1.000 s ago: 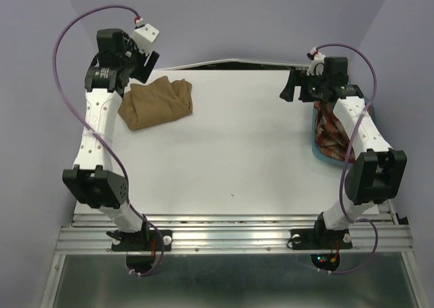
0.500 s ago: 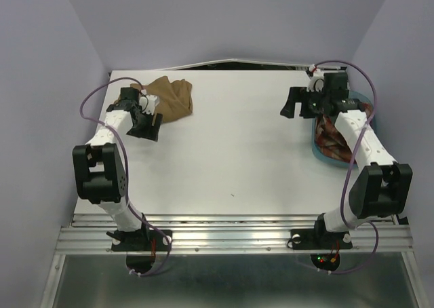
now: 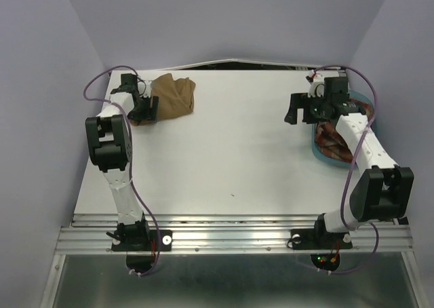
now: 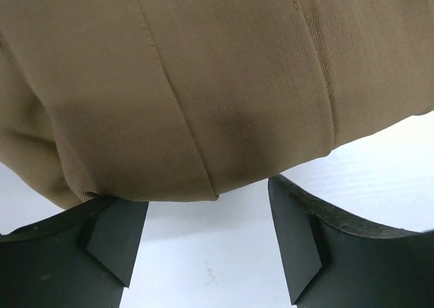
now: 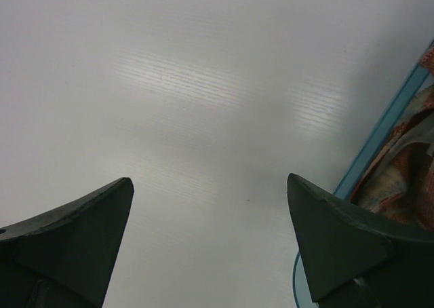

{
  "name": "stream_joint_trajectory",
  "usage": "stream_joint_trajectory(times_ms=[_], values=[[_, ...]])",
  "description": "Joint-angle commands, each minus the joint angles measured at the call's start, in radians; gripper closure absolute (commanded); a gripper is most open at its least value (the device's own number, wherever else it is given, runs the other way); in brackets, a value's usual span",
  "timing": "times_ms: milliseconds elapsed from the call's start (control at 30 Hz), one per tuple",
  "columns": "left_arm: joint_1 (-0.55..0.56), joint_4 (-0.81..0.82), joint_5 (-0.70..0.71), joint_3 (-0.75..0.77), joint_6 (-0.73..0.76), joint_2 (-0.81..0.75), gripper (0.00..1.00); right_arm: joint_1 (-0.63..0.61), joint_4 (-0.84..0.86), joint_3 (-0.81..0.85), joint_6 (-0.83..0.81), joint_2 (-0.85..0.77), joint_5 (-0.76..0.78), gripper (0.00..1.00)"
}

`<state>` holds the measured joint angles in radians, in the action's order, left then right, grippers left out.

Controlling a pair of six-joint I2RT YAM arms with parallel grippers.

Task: Fold and stack the skirts
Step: Neatly place the folded skirt to the corner, then grab the skirt from the pile

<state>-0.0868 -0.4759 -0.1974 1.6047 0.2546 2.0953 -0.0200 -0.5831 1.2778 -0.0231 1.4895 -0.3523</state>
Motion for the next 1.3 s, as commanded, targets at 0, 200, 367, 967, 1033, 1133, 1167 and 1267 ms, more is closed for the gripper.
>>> stream_joint_trajectory(times_ms=[0,200,367,967,1033,1133,1167,1267], values=[[-0.002,0.028,-0.039,0.134,-0.037,0.031,0.18,0.018,-0.001,0.009,-0.043,-0.069,0.055,0.00],[-0.001,0.031,-0.025,0.245,-0.009,0.083,0.17,0.028,-0.001,0.029,-0.054,-0.083,0.072,0.00],[-0.001,0.021,-0.088,0.223,0.032,-0.021,0.11,0.106,-0.001,0.132,-0.023,-0.066,0.101,0.00],[0.001,0.002,-0.287,-0.130,0.035,-0.804,0.01,0.354,-0.321,0.456,-0.389,0.308,0.119,0.00],[-0.001,0.002,-0.310,-0.163,0.029,-0.837,0.01,0.354,-0.285,0.396,-0.405,0.342,0.130,0.00],[0.001,0.002,-0.329,-0.187,0.026,-0.857,0.01,0.354,-0.250,0.341,-0.406,0.373,0.130,0.00],[-0.001,0.003,-0.326,-0.202,0.020,-0.859,0.01,0.354,-0.224,0.309,-0.403,0.394,0.130,0.00],[0.001,0.008,-0.313,-0.227,0.012,-0.862,0.01,0.354,-0.201,0.263,-0.403,0.416,0.127,0.03]])
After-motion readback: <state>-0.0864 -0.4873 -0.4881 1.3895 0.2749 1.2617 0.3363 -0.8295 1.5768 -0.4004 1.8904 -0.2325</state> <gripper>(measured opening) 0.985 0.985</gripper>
